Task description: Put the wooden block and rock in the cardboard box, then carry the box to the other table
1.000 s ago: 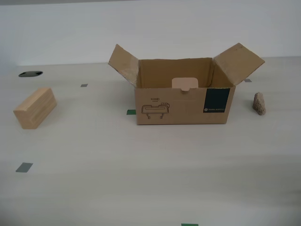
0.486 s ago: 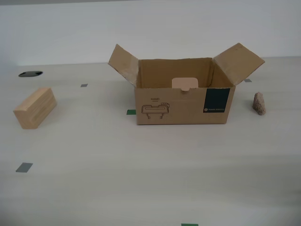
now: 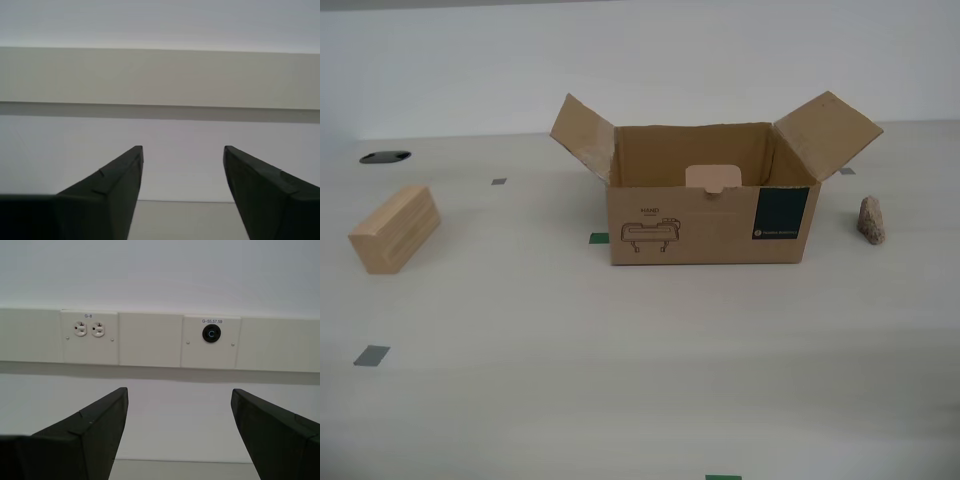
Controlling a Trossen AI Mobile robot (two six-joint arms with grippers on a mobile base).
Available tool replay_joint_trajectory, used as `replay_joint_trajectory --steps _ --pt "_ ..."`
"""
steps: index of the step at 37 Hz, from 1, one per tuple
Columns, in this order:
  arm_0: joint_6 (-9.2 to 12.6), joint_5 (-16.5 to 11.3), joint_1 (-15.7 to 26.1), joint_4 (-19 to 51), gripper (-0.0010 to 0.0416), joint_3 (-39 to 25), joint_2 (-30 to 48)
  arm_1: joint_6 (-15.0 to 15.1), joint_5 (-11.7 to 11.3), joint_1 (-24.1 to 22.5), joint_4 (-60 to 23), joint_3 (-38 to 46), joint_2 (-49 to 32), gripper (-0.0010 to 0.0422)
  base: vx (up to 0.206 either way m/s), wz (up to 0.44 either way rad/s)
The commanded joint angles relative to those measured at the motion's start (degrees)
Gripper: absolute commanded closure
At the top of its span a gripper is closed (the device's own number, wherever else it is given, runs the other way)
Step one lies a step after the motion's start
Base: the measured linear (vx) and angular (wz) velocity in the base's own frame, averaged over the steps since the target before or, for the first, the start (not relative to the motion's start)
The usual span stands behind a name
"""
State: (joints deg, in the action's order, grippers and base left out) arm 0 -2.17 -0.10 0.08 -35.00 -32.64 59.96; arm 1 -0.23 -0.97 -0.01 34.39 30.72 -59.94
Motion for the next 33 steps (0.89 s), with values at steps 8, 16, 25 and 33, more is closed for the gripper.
replay_joint_trajectory --steps 8,16,25,33 --pt "-4.92 0.15 -0.02 2.45 0.0072 0.02 -0.02 -0.81 -0.17 -0.02 -2.14 0.04 -0.02 0.0044 0.0 0.0" --pt "-4.9 0.17 -0.02 2.45 0.005 0.02 -0.02 -0.79 -0.11 -0.02 -10.12 1.57 -0.02 0.0019 0.0 0.0" --pt "-4.9 0.17 -0.02 2.45 0.004 0.02 -0.02 0.17 -0.11 -0.02 -10.75 4.83 -0.02 0.004 0.0 0.0" --pt "-4.9 0.17 -0.02 2.45 0.0028 0.02 -0.02 0.79 -0.11 -0.02 -14.56 8.33 -0.02 0.0042 0.0 0.0"
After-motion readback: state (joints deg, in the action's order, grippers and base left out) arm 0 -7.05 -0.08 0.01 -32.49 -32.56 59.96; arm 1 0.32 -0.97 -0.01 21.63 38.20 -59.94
